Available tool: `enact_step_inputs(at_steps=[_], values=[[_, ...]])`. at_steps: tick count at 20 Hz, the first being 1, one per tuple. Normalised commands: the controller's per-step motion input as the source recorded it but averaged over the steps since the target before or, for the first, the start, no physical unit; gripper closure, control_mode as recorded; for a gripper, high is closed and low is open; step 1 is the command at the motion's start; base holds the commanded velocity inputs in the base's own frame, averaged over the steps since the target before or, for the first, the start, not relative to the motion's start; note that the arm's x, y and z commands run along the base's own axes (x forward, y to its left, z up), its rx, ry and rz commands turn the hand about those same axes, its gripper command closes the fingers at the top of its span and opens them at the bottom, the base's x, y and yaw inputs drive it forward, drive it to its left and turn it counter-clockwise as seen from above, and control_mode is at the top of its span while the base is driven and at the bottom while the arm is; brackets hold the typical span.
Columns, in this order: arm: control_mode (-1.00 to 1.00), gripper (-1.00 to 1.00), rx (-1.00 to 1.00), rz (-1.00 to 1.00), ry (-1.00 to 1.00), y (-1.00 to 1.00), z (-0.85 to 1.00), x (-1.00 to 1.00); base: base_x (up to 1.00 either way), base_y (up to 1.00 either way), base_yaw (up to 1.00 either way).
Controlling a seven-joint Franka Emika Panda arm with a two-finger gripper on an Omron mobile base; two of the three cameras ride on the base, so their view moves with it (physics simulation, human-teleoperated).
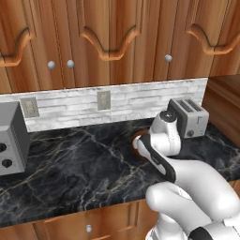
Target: Take the kiwi, potato, and chicken drumstick from the freezer and place them in the bowl on the counter.
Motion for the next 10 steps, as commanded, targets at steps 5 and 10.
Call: enact_step_inputs(at_steps=[5, 10], values=[[-1.00, -1.00, 0.00, 0.00, 0.00, 0.01, -0.02, 0.07, 0.00, 0.00, 0.00], [-1.00, -1.00, 0.00, 0.00, -0.02, 0.00, 0.01, 0.00, 0.00, 0.00, 0.00]])
